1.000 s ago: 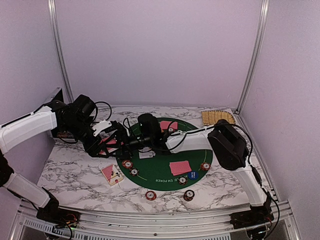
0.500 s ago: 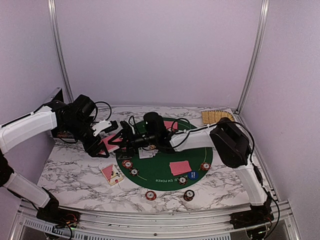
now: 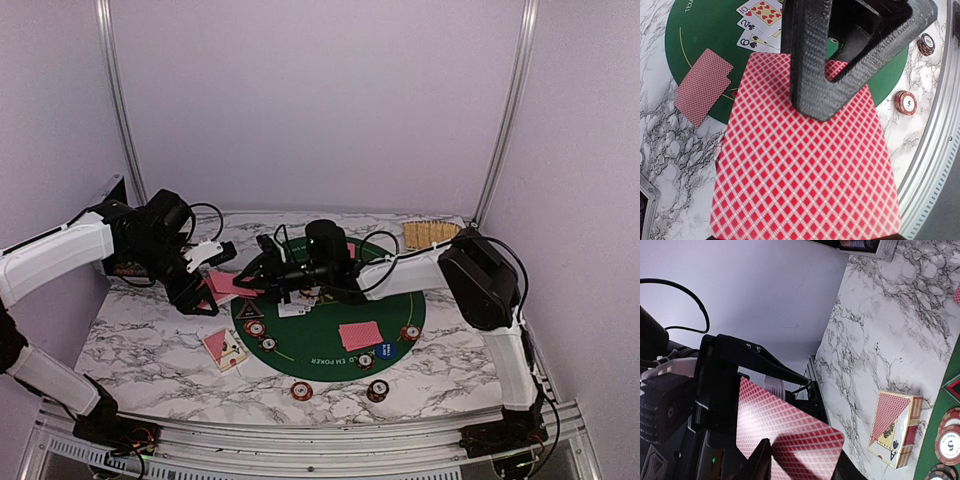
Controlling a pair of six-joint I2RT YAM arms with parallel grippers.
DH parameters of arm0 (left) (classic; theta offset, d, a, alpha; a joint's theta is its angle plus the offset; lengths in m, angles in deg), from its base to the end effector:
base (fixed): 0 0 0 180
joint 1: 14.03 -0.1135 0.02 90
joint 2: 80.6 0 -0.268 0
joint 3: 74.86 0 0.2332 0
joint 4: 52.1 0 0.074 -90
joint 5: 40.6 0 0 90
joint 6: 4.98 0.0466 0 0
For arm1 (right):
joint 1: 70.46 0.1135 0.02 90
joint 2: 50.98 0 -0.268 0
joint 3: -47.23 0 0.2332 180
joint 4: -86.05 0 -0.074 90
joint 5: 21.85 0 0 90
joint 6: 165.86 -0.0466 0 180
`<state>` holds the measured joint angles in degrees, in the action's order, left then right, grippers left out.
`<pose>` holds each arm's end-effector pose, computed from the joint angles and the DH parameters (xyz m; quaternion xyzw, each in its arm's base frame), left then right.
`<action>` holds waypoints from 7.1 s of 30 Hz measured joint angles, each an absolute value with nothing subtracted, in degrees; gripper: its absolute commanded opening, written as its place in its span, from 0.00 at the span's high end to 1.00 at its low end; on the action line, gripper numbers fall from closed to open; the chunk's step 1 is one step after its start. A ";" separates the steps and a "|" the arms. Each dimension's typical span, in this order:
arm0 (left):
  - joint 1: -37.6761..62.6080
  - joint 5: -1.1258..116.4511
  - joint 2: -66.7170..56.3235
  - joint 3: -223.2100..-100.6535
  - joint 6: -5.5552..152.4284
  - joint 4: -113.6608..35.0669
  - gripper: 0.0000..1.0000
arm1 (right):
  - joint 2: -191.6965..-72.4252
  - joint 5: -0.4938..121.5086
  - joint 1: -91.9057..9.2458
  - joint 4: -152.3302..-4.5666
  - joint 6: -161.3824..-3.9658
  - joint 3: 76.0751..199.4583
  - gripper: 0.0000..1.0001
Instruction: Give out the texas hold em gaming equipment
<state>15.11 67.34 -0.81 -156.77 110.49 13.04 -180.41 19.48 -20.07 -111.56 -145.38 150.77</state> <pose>0.2194 -0.1388 0.2804 0.4729 0.8368 -0.1589 0.2254 0.2942 0.4104 0.2036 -0.1513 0.7243 0.6720 0.0287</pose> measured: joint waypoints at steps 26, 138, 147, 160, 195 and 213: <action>15.11 67.34 -0.81 -156.77 110.49 13.02 1.00 | -169.76 20.60 -26.29 -120.01 -150.38 135.95 1.00; 15.07 68.91 -0.14 -157.64 109.33 11.86 1.00 | -183.31 20.60 -16.59 -92.69 -136.46 163.54 0.07; 15.11 68.91 -0.14 -158.16 109.40 11.38 1.00 | -186.83 19.13 -16.31 -93.28 -138.36 166.49 0.13; 15.18 68.82 -0.18 -157.73 109.46 11.34 1.00 | -186.22 19.40 -16.74 -96.63 -139.36 163.98 0.30; 15.37 67.79 -0.97 -156.50 109.53 11.12 1.00 | -176.14 20.25 -20.20 -101.72 -140.30 151.19 0.84; 15.37 67.71 -1.95 -156.11 109.64 11.14 1.00 | -172.34 20.64 -22.95 -98.77 -137.53 147.89 0.99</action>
<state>15.37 67.71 -1.95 -156.11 109.64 11.14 -172.34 20.64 -22.95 -98.77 -137.53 147.89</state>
